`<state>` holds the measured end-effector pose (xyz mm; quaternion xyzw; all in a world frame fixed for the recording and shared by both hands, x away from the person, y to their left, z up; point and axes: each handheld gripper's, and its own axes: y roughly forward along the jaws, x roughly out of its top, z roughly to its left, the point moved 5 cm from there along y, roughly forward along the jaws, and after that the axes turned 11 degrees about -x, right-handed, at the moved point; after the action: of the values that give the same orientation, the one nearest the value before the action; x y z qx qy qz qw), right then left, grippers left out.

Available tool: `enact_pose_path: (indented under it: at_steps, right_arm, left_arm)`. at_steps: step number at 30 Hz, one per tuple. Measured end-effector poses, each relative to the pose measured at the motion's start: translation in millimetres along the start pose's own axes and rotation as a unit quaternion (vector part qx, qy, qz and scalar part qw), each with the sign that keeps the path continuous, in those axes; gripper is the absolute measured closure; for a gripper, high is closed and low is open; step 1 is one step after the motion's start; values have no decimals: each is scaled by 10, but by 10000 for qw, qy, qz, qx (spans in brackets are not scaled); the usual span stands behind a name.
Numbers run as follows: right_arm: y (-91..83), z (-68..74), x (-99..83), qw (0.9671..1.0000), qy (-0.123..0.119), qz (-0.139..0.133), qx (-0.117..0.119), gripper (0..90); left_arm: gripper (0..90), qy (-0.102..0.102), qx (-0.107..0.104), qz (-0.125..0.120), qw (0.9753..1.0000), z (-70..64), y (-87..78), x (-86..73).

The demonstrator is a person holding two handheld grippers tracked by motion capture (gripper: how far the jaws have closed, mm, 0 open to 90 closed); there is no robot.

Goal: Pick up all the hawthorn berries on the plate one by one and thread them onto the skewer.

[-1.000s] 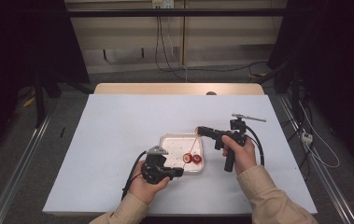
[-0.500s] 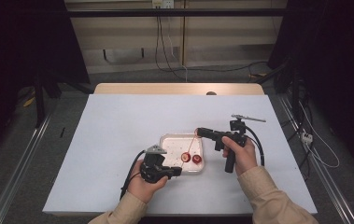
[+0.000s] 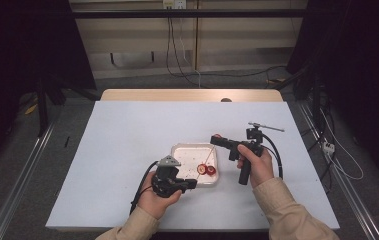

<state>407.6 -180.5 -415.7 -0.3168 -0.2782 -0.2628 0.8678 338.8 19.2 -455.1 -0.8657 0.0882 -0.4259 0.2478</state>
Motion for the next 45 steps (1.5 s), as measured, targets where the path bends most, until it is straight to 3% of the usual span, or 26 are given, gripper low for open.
enact_pose_path:
  at_steps: [25,33,38,40,45]
  right_arm:
    - [19,-8,-7,9995,265,-140,48,727]
    - [48,11,-41,9996,248,-86,84,727]
    - [72,43,-64,9997,217,-69,99,727]
    - [81,59,-69,9996,240,-75,125,727]
    - [92,81,-92,9998,173,-40,105,727]
  left_arm:
    - [900,-35,-22,-109,9999,-5,-10,9]
    - [900,-78,-6,-158,9998,6,-11,10]
    - [899,-114,55,-308,9994,21,-17,18]
    - [900,-99,-13,-325,9994,22,-32,21]
    - [900,-107,85,-427,9990,19,-31,29]
